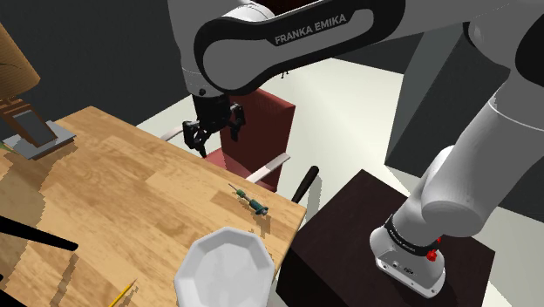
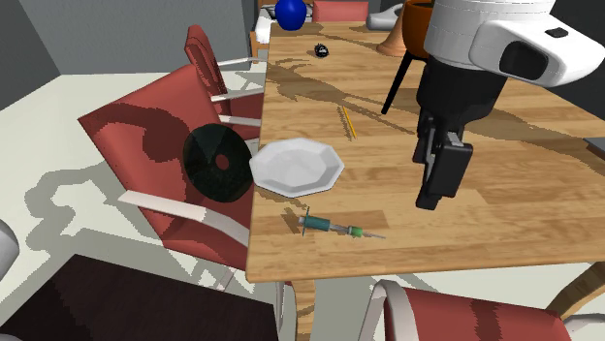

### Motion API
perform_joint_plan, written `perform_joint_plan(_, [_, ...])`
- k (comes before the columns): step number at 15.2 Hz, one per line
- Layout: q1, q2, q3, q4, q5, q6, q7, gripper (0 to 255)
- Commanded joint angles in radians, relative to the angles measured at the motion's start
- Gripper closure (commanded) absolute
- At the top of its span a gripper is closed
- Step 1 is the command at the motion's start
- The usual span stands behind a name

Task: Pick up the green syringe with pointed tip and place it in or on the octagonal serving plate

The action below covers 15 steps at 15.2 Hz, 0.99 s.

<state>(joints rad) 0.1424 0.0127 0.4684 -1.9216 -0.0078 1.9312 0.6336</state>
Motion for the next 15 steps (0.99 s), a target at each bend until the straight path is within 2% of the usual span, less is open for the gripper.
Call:
perform_joint_plan(1, [0.0, 0.0, 0.0, 0.0, 0.0, 0.0, 0.0, 0])
perform_joint_plan(2, [0.0, 0.0, 0.0, 0.0, 0.0, 0.0, 0.0, 255])
perform_joint_plan(11, [0.0, 0.0, 0.0, 0.0, 0.0, 0.0, 0.0, 255])
perform_joint_plan(12, [0.0, 0.0, 0.0, 0.0, 0.0, 0.0, 0.0, 0])
perform_joint_plan(15, [0.013, -0.033, 0.013, -0.108, 0.014, 0.058, 0.007, 0])
